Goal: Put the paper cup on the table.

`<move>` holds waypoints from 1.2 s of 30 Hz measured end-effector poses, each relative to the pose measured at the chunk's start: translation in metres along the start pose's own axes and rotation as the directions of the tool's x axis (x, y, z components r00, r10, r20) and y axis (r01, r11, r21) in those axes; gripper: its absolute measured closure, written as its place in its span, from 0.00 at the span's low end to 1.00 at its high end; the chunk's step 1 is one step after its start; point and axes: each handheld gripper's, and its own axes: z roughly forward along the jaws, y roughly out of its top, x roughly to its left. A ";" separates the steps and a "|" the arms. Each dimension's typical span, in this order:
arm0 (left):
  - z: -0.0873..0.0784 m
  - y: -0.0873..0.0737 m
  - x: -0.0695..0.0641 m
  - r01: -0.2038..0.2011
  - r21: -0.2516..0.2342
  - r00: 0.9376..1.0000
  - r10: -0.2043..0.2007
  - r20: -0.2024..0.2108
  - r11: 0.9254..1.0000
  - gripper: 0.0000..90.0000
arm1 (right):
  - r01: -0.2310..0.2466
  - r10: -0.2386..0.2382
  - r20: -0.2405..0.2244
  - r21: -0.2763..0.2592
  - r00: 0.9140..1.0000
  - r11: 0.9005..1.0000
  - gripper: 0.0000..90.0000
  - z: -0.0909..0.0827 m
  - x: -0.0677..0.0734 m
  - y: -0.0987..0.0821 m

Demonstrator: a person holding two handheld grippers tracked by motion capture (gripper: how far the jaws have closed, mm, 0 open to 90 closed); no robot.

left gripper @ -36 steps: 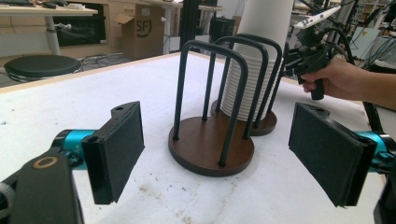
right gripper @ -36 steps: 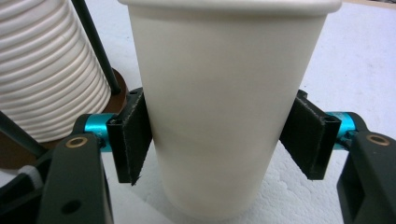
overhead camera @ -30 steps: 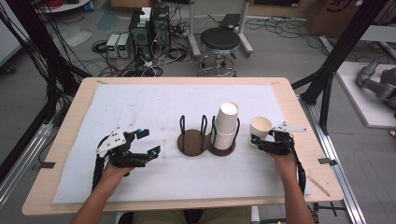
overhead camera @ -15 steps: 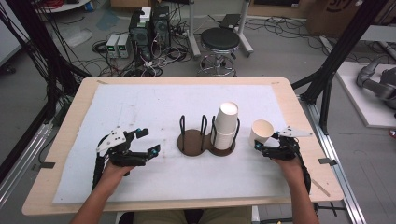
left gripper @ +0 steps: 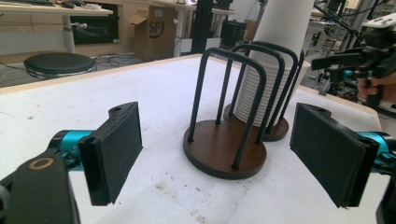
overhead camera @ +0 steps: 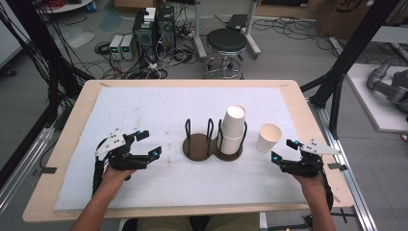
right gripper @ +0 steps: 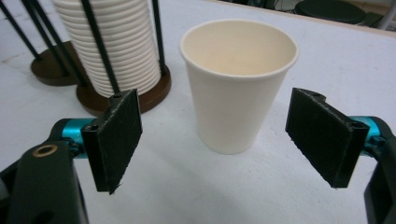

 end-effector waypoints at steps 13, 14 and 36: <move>-0.008 0.003 0.001 -0.002 -0.031 1.000 0.002 -0.005 1.000 0.18 | 0.078 -0.081 -0.070 -0.041 0.994 0.996 0.21 -0.025 0.039 0.016; -0.009 0.003 0.001 -0.003 -0.032 1.000 0.003 -0.009 0.999 0.18 | 0.084 -0.087 -0.069 -0.040 0.994 0.996 0.21 -0.025 0.040 0.016; -0.024 0.003 -0.005 -0.034 -0.047 0.999 0.033 -0.023 0.998 0.18 | 0.112 -0.118 -0.098 -0.068 0.988 0.991 0.21 -0.018 0.052 0.025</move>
